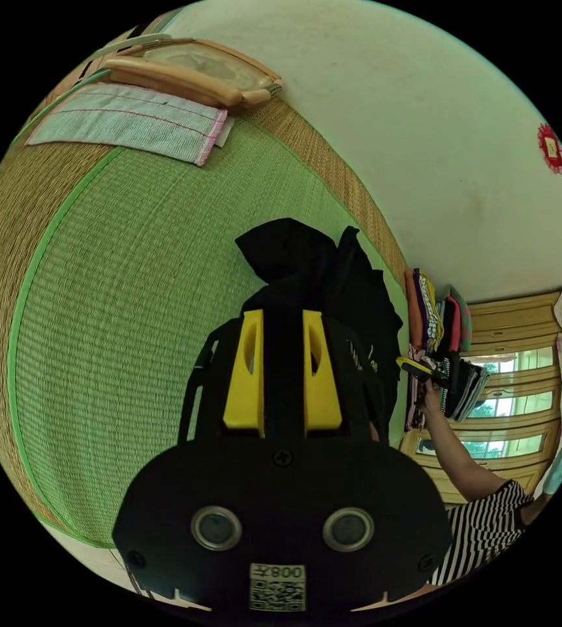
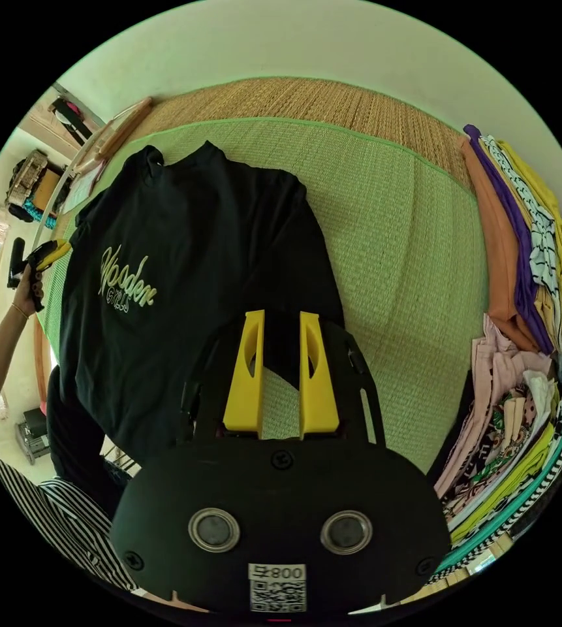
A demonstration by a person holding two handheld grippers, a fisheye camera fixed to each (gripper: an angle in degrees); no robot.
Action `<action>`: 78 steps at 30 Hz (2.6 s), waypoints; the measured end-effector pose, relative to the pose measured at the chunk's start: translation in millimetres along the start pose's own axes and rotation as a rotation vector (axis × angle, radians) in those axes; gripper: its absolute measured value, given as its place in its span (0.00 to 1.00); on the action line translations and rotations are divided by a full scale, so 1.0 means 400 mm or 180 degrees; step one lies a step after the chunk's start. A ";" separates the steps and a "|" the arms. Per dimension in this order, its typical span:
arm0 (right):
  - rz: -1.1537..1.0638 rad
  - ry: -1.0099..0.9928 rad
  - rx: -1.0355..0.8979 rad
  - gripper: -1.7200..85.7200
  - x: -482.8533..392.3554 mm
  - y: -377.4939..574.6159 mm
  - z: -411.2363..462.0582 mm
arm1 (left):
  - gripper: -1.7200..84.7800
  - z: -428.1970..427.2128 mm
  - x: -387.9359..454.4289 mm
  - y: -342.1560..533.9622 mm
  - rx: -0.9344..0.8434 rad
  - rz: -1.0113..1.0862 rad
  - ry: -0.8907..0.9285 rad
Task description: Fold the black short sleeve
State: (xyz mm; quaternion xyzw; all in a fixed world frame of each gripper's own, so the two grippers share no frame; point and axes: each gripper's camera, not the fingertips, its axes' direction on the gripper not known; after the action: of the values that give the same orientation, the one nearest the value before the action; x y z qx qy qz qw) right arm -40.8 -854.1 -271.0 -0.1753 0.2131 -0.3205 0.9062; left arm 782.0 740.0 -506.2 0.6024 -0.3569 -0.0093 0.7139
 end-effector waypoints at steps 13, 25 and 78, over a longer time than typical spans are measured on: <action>0.0209 -0.0255 0.0222 0.03 -0.094 -0.076 -0.011 | 0.03 0.200 0.156 -0.020 0.0067 0.0292 -0.0247; 0.1552 -0.0964 0.0780 0.03 0.108 0.042 -0.064 | 0.04 0.247 0.156 0.097 0.0562 -0.0073 -0.0070; 0.0045 0.0197 0.0929 0.02 -0.928 -0.332 -0.281 | 0.02 0.956 0.986 -0.292 -0.0148 0.1099 -0.0486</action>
State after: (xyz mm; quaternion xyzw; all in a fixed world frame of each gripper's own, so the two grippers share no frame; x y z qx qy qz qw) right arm -425.1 -728.6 -204.1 -0.0302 0.1933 -0.3468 0.9173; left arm 925.4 206.7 -403.5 0.5131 -0.5078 0.0594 0.6894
